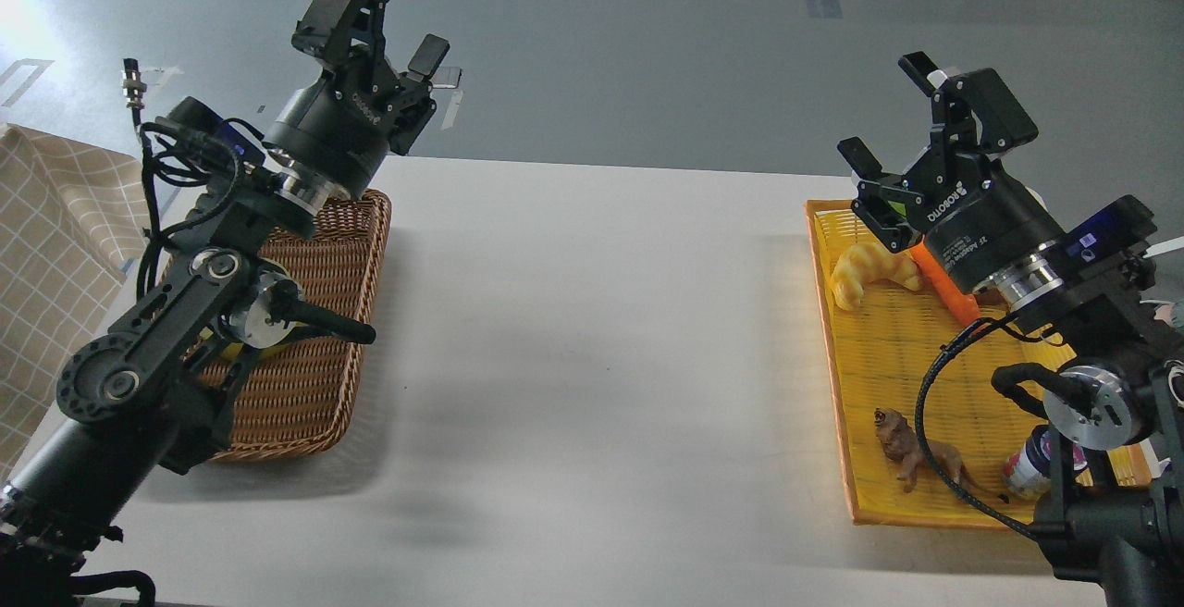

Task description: Place and transfer tape with both arms

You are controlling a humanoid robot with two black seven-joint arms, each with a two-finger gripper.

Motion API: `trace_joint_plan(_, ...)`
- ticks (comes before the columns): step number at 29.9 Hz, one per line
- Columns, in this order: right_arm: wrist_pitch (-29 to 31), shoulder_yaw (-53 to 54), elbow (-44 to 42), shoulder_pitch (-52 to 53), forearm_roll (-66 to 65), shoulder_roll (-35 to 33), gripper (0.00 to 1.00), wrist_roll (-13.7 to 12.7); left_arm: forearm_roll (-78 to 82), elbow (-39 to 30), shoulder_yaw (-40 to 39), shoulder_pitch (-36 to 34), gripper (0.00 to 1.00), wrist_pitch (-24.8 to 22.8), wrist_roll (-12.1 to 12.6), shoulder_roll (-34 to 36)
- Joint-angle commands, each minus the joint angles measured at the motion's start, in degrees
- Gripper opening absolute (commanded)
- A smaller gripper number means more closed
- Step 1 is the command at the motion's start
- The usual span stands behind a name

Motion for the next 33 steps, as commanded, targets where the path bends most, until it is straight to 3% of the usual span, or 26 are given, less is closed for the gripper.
trace_joint_plan(1,-0.1,0.1,0.5,1.2,0.0,0.0,1.00,0.0,0.4,0.0,-0.1,1.0,0.98,-0.1,0.0,-6.3)
trace_joint_plan(7,-0.5,0.1,2.5,4.1,0.0,0.0,1.00,0.0,0.0,-0.1,-1.9,1.8,0.98,-0.6,0.0,-11.7)
trace_joint_plan(9,-1.5,0.0,2.4,6.0,0.0,0.0,1.00,0.0,-1.0,0.0,-3.3,1.8,0.98,-2.8,-0.1,-13.1)
trace_joint_plan(26,-1.9,-3.6,2.5,6.5,0.0,0.0,1.00,-0.1,-8.0,-3.0,-4.6,3.9,0.98,-5.6,0.2,-13.9)
trace_joint_plan(33,-2.6,-3.6,2.5,6.1,0.0,0.0,1.00,0.0,-7.9,-2.9,-4.1,4.8,0.98,-4.7,1.5,-14.8)
